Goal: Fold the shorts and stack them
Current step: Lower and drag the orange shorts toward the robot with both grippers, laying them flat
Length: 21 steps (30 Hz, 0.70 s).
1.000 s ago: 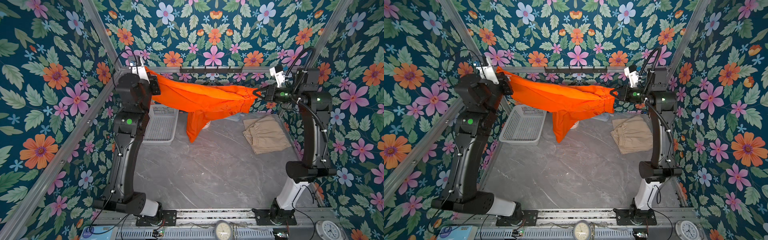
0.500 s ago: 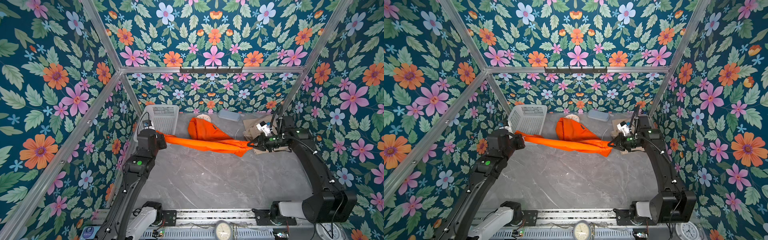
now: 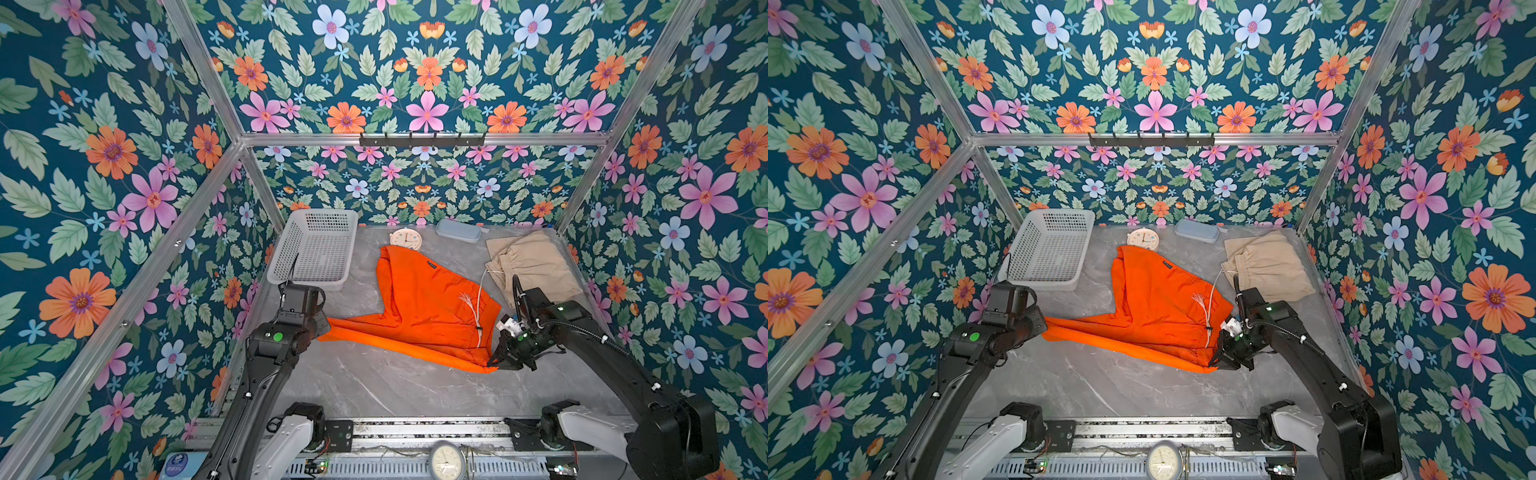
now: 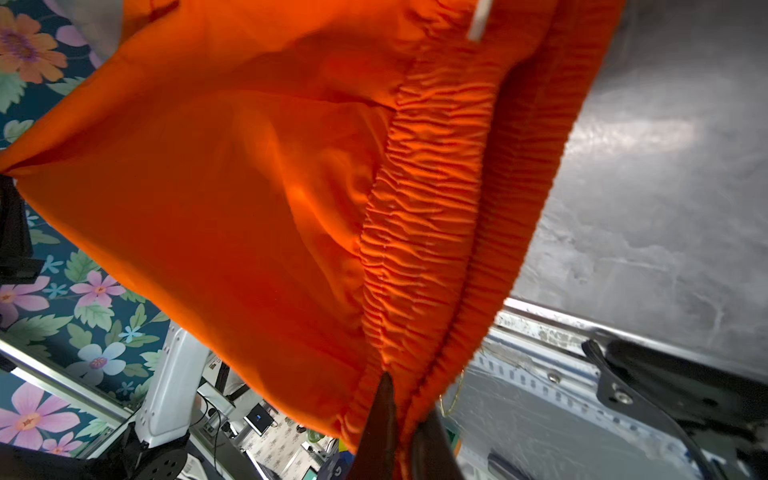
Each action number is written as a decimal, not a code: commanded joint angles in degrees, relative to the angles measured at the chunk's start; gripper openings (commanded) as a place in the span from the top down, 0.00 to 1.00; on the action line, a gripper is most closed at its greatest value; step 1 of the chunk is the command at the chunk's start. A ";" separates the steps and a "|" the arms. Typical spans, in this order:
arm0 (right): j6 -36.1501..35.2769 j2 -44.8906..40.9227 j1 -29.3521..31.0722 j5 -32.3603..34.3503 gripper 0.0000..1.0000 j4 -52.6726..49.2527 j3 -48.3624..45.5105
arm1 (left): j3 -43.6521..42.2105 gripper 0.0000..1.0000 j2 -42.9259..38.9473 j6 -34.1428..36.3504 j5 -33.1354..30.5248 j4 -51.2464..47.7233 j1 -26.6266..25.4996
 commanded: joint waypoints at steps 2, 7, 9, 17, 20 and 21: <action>2.98 -2.03 0.35 8.11 1.00 -9.01 -1.03 | -0.46 1.00 -0.95 -0.80 -3.86 -0.56 0.07; 3.15 -2.91 -0.25 20.71 1.00 -17.00 5.29 | -3.79 1.00 -0.57 -2.59 0.07 0.15 0.04; 3.24 -1.64 -1.79 25.63 1.00 -18.14 8.46 | -6.58 1.00 -0.59 -4.30 4.16 3.13 0.05; 3.33 5.44 -3.32 32.38 1.00 -16.34 9.19 | -17.26 1.00 -0.85 -12.73 13.87 11.48 -0.45; 3.85 5.63 -3.38 31.44 1.00 -15.91 7.16 | -19.14 1.00 -1.04 -14.36 15.16 10.52 -0.55; 3.93 5.52 -3.37 30.93 0.98 -15.95 6.91 | -19.51 0.99 -1.18 -14.72 15.84 10.20 -0.51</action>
